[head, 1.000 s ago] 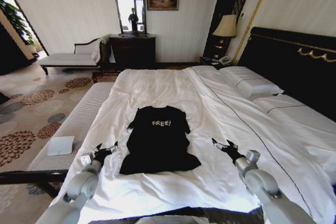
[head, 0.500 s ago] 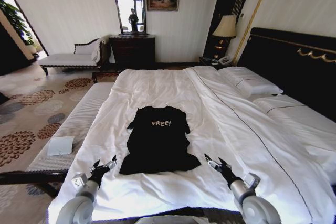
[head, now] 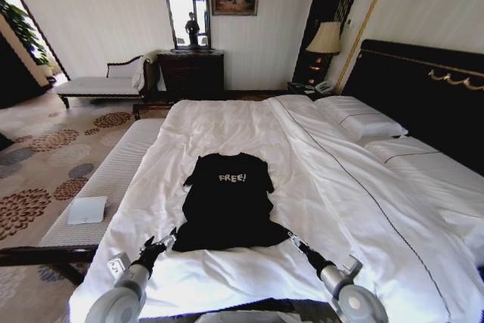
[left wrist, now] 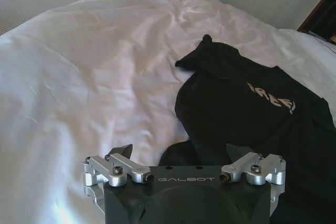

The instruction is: Fold the clothes on the bed.

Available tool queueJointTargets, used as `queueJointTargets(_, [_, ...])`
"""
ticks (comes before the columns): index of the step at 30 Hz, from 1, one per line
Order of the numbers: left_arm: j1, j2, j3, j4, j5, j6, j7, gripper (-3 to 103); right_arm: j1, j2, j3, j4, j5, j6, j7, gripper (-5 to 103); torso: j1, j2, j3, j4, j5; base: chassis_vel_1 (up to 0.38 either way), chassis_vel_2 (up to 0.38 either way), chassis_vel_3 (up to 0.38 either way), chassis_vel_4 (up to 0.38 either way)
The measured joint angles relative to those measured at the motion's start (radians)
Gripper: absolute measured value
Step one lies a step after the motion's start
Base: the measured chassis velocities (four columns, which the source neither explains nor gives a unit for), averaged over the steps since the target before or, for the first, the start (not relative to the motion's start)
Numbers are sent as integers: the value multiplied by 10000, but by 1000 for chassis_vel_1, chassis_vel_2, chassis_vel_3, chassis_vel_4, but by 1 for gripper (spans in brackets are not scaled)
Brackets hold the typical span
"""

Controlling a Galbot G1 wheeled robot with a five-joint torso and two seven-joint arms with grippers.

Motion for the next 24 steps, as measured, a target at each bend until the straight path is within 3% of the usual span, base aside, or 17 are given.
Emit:
queueJointTargets(7, [180,156,100,-208,-69,4,-67,101,789,206,123,-858,591,-8,-142,100,0,0,1,2,0,0,0,0,0])
queueJointTargets(18, [191,28,96,-228,-145,11,-100,99,243,666,64,-746,549,-38,-279,100,0,1,0,-2,-2,0,0,0,0])
queueJointTargets(20, [193,28,90,-226,-142,11,-100,99,261,747,-3,-767,482,-34,-290,88,0,0,0,-1,-2,0,0,0,0])
queueJointTargets(24, [285,70,28,-290,-158,13,-100,98,351,850,-43,-840,455,-24,-303,83,0,0,0,0,-1,0,0,0,0])
